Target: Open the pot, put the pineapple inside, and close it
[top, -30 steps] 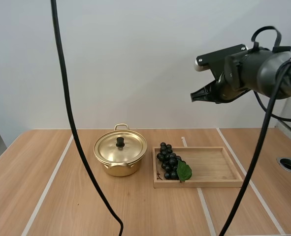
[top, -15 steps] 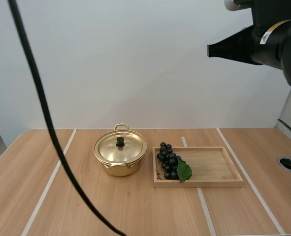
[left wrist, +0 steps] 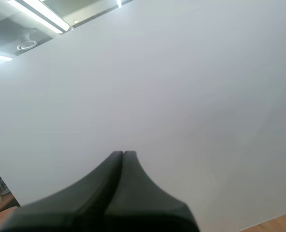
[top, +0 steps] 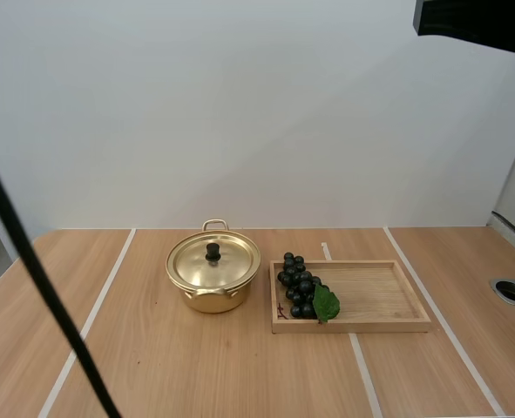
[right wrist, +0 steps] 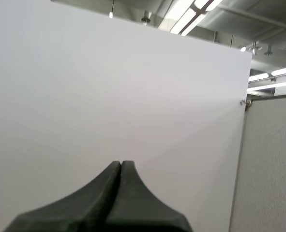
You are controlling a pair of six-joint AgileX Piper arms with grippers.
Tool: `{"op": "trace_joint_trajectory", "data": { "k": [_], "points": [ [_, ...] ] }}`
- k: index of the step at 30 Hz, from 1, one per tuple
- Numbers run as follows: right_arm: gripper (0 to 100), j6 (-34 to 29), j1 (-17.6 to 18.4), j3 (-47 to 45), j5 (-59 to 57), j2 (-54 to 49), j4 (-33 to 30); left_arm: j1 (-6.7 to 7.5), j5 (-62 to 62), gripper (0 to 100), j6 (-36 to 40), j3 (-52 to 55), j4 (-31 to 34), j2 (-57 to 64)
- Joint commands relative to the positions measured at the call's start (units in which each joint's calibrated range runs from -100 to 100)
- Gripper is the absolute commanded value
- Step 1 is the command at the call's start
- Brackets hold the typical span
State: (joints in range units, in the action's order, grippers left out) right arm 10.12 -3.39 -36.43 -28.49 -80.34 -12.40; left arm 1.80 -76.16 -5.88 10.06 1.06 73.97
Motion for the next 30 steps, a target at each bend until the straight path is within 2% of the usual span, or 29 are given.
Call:
{"op": "trace_joint_trajectory", "data": {
  "k": [1,3,5,9,12,21,25,30],
  "points": [
    [0,0.33,-0.25,-0.13,1.90,-2.86,-0.99,0.07,10.26,0,0.95,4.98,1.34,5.94],
    [0,0.33,-0.25,-0.45,1.20,-3.95,-1.17,0.24,16.99,0,2.17,8.94,2.79,10.66],
    [0,0.33,-0.25,-0.92,1.39,-4.76,-1.17,0.27,18.71,0,4.40,12.54,5.84,13.99],
    [0,0.33,-0.25,-2.37,2.47,-5.88,-0.49,0.27,18.91,0,12.79,22.95,17.56,16.02],
    [0,0.33,-0.25,-4.24,3.12,-6.81,1.49,0.20,22.92,0,18.92,30.46,23.84,17.40],
    [0,0.33,-0.17,-13.95,8.47,-7.74,1.20,-0.13,39.28,0,26.27,45.96,26.21,23.58],
    [0,0.33,-0.12,-19.82,12.32,-11.08,0.50,-0.13,47.91,0,26.59,54.94,26.21,25.33],
    [0,0.33,-0.12,-26.78,12.52,-15.71,0.61,0.05,51.16,0,27.63,66.08,26.21,26.03]
  ]
}}
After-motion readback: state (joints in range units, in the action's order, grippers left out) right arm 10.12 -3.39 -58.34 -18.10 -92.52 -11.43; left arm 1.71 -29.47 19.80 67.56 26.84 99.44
